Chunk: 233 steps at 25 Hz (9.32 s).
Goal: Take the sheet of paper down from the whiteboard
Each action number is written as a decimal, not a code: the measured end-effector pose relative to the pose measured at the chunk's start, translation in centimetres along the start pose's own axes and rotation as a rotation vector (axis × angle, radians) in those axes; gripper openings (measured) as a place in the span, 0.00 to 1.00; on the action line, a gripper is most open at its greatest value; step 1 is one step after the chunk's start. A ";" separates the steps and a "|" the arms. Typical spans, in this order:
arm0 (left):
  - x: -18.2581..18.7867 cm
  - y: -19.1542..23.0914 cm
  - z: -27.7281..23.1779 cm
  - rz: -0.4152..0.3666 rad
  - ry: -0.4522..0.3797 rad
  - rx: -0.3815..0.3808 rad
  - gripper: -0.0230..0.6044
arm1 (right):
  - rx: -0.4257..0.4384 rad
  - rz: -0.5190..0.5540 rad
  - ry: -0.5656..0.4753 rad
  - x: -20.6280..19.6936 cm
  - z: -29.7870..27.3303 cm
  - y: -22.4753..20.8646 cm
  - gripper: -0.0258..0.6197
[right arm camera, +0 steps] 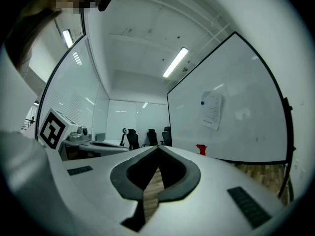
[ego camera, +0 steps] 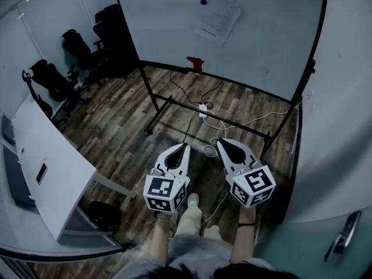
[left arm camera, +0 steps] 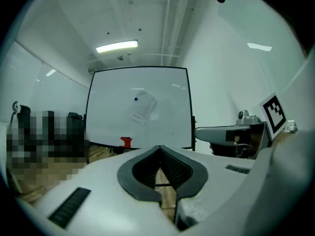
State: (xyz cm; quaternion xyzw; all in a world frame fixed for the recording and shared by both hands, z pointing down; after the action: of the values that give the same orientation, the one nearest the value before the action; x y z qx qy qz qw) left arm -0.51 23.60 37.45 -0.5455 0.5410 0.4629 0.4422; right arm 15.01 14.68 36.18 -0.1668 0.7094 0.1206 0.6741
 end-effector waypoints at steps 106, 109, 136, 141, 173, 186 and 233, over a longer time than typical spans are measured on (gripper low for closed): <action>28.4 22.6 -51.7 -0.373 -0.346 -0.127 0.20 | -0.494 -0.015 -0.277 15.4 -33.7 -38.4 0.19; 29.4 22.7 -52.2 -0.391 -0.356 -0.110 0.21 | -0.502 -0.015 -0.275 15.6 -33.8 -38.6 0.19; 33.2 22.2 -54.2 -0.488 -0.432 -0.076 0.24 | -0.536 -0.015 -0.291 16.3 -35.3 -39.5 0.04; 33.2 22.5 -54.1 -0.493 -0.437 -0.091 0.24 | -0.546 -0.026 -0.311 16.0 -35.1 -39.2 0.04; 32.1 23.0 -54.5 -0.435 -0.460 -0.170 0.24 | -0.696 -0.107 -0.337 12.4 -32.1 -39.0 0.04; 27.8 24.1 -54.2 -0.308 -0.385 -0.197 0.21 | -0.682 -0.112 -0.263 10.1 -31.4 -40.0 0.04; 11.2 22.6 -45.9 0.035 -0.078 -0.103 0.05 | -0.418 -0.002 -0.164 8.1 -28.8 -37.9 0.04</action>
State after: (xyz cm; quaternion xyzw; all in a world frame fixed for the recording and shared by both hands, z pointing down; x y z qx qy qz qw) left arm -22.00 -24.12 35.13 -0.5396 0.5081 0.5187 0.4262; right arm 3.45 -32.01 31.90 -0.2932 0.6114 0.2776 0.6805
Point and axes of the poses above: the fingertips, and each gripper's own axes: z backward along the fingers, y to its left, x out of its top, the point moved 8 cm from there along z, backward along the fingers, and after that the axes turned 4 degrees about y, right-handed, at the moved point
